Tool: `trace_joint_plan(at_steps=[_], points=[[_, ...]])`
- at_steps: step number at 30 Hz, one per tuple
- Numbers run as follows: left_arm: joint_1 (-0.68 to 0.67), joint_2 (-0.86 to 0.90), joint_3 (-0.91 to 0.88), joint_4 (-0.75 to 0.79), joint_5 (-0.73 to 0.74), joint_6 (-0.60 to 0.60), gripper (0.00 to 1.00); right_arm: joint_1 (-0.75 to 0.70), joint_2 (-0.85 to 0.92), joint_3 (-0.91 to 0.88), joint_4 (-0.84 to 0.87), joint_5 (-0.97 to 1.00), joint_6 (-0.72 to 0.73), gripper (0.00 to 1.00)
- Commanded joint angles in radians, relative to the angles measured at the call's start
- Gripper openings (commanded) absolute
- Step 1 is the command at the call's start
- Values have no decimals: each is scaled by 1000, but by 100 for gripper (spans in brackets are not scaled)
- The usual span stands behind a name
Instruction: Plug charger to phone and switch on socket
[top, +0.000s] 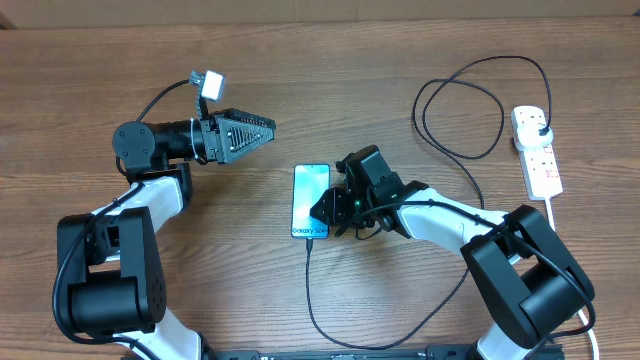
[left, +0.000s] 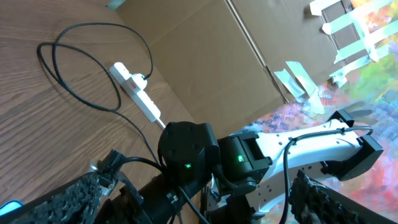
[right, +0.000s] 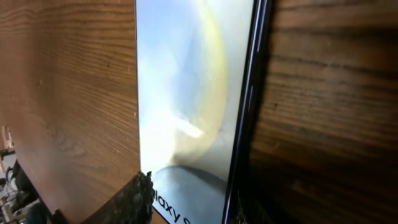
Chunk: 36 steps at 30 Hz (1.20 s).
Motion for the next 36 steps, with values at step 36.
trace_joint_plan(at_steps=[36], points=[[0,-23,4,6,18,24,100,-77,-46,-4,-159,198,35,39]])
